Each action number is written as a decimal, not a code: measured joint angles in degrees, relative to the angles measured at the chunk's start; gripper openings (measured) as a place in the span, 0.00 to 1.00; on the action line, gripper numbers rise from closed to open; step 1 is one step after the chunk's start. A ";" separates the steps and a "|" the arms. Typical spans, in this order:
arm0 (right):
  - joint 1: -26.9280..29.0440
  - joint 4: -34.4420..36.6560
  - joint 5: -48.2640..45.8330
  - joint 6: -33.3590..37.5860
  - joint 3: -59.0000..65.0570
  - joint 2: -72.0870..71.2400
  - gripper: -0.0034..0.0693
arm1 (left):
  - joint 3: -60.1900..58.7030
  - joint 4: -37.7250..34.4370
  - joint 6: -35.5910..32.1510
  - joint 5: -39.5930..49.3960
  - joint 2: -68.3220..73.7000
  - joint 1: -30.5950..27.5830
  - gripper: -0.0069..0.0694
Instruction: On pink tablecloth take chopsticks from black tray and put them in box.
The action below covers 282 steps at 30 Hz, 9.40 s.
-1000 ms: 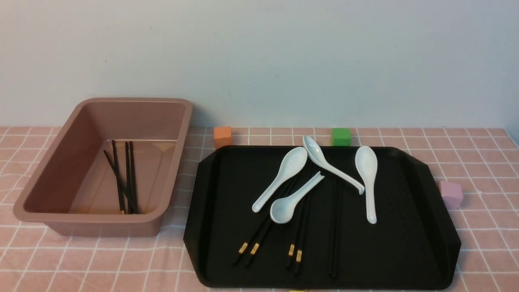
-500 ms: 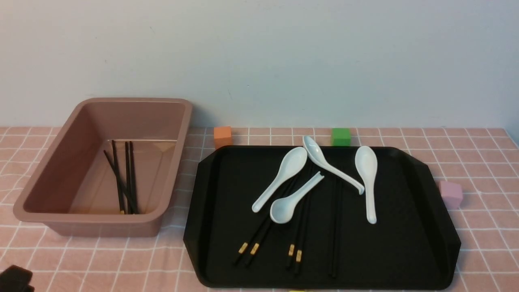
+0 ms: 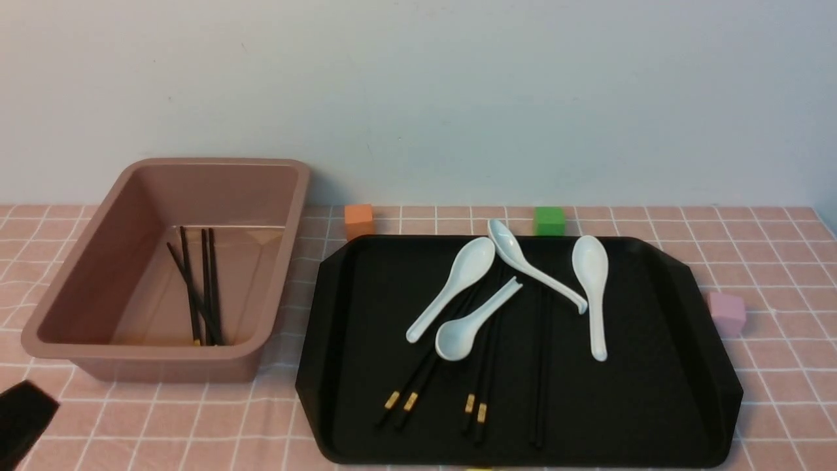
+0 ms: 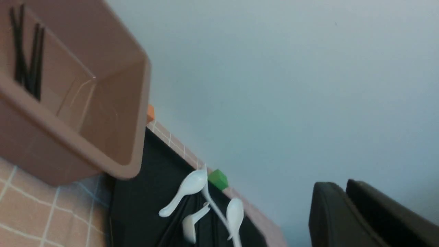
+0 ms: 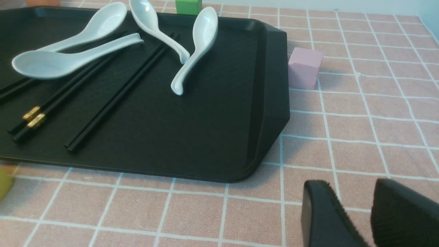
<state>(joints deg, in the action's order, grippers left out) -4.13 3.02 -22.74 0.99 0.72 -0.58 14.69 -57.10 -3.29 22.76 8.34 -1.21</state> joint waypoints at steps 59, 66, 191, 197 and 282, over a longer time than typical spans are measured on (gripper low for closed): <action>0.00 0.00 0.02 0.00 0.00 0.00 0.38 | 71.54 63.29 12.42 25.25 109.12 40.64 0.71; 0.00 0.00 0.02 0.00 0.00 0.00 0.38 | 71.61 66.42 12.66 24.93 111.92 40.64 0.70; 0.00 0.02 0.02 0.00 0.00 0.00 0.38 | -1.68 42.72 13.35 -9.20 -0.19 11.42 0.07; 0.00 0.02 0.02 0.00 0.00 0.00 0.38 | -4.94 41.56 13.61 -10.89 -0.24 11.42 0.07; 0.00 -0.11 0.07 0.00 0.00 0.00 0.38 | -16.42 50.51 19.45 -0.38 -8.89 3.43 0.09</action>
<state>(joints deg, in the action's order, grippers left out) -4.13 2.90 -22.66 0.99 0.72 -0.58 -1.73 -6.59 16.15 22.38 -0.55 2.23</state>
